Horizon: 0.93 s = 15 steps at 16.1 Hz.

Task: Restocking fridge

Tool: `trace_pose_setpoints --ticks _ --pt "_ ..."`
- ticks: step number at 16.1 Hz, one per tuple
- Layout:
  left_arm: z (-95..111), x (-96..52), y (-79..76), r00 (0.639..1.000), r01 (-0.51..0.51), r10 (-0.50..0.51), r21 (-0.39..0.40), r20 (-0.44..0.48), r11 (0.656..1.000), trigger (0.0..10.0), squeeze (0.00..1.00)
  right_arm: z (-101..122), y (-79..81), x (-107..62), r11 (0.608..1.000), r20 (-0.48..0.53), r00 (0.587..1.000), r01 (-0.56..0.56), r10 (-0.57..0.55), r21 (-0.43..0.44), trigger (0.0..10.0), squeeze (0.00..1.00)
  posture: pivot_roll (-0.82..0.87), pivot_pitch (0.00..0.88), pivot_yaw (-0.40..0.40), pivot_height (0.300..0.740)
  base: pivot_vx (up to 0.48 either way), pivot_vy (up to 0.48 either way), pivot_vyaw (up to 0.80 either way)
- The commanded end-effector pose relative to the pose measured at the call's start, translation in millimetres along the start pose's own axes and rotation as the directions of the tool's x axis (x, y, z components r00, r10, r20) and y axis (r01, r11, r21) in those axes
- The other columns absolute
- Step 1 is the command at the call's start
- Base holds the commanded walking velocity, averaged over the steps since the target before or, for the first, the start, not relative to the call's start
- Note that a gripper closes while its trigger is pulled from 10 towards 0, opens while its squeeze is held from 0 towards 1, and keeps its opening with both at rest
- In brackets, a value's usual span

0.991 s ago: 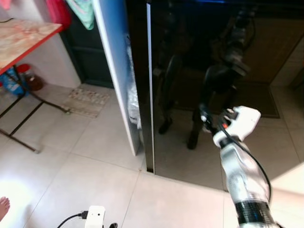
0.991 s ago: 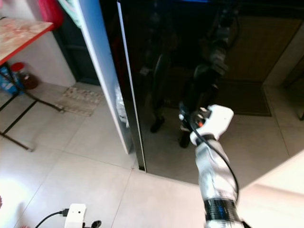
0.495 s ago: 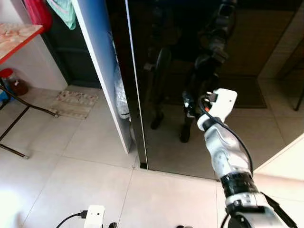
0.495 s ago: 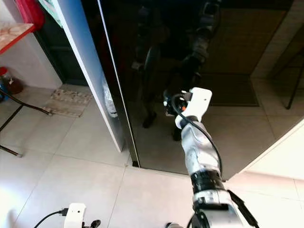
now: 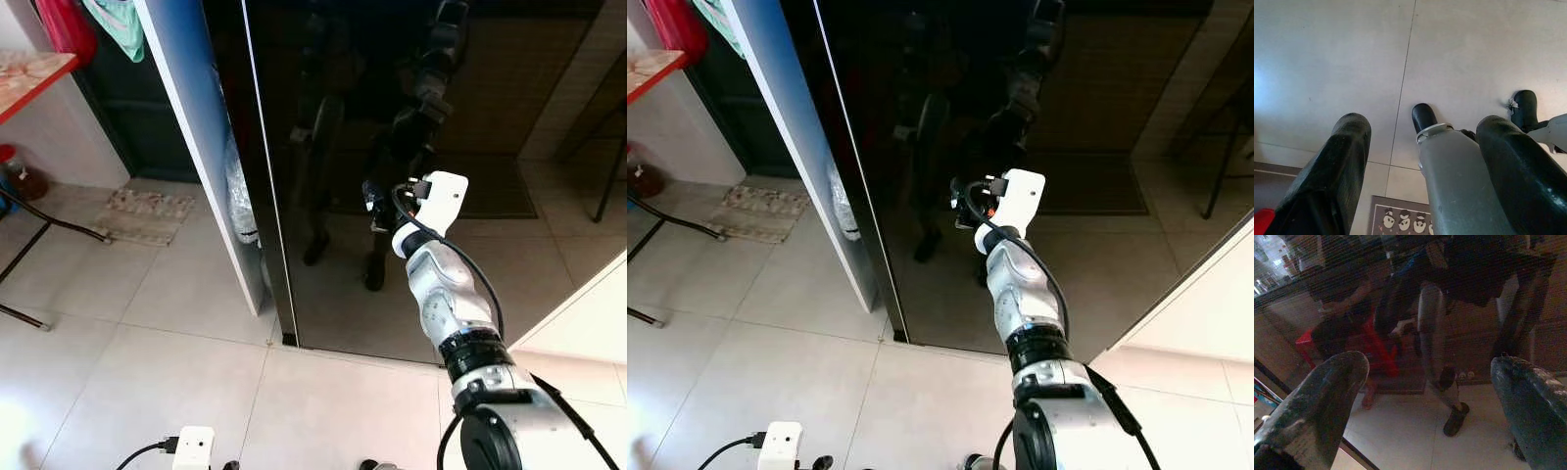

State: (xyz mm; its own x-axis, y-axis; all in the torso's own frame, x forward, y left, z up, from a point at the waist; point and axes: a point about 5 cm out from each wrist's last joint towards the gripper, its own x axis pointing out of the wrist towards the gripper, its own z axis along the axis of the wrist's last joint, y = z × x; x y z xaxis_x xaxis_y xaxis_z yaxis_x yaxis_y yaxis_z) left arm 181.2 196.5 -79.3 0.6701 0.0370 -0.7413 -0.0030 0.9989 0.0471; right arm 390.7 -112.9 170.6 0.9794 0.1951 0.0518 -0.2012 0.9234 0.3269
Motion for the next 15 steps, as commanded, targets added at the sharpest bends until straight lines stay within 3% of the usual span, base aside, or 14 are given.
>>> trace_pose_setpoints --ticks 1,3,6,10,13,15 --pt "-8.4 -2.7 3.3 1.000 -0.014 0.014 -0.011 -0.023 1.000 10.0 0.00 30.5 11.8 9.4 0.998 0.113 0.992 -0.047 0.051 -0.038 10.0 0.00 0.02 0.152 0.014 0.740 0.000 0.000 0.00" --pt "-7.6 -2.4 2.9 1.000 -0.013 0.013 -0.010 -0.021 1.000 10.0 0.00 25.6 5.1 6.4 0.999 0.106 0.994 -0.033 0.036 -0.037 10.0 0.00 0.03 0.147 0.015 0.740 0.000 0.000 0.00" --pt "-8.9 -2.5 0.5 1.000 -0.009 0.009 -0.011 -0.025 1.000 10.0 0.00 8.5 -21.2 -8.4 0.999 0.082 0.996 0.029 -0.025 -0.046 10.0 0.00 0.01 0.139 0.009 0.740 0.000 0.000 0.00" --pt "-13.3 -3.6 -0.5 0.999 -0.002 0.002 -0.004 -0.044 1.000 10.0 0.00 -23.3 -70.1 -43.4 0.977 0.015 0.981 0.196 -0.196 -0.080 10.0 0.00 -0.01 0.131 0.015 0.740 0.000 0.000 0.00" --pt "-13.7 -3.9 0.7 0.999 -0.005 0.005 -0.004 -0.045 1.000 10.0 0.00 -71.6 -111.6 -84.1 0.930 -0.144 0.920 0.352 -0.365 -0.104 10.0 0.00 -0.01 0.145 0.018 0.740 0.000 0.000 0.00" --pt "-13.1 -3.5 0.5 0.999 -0.004 0.004 0.001 -0.046 1.000 10.0 0.00 -108.9 -133.0 -119.3 0.881 -0.288 0.833 0.444 -0.472 -0.162 10.0 0.00 -0.02 0.147 0.018 0.740 0.000 0.000 0.00"
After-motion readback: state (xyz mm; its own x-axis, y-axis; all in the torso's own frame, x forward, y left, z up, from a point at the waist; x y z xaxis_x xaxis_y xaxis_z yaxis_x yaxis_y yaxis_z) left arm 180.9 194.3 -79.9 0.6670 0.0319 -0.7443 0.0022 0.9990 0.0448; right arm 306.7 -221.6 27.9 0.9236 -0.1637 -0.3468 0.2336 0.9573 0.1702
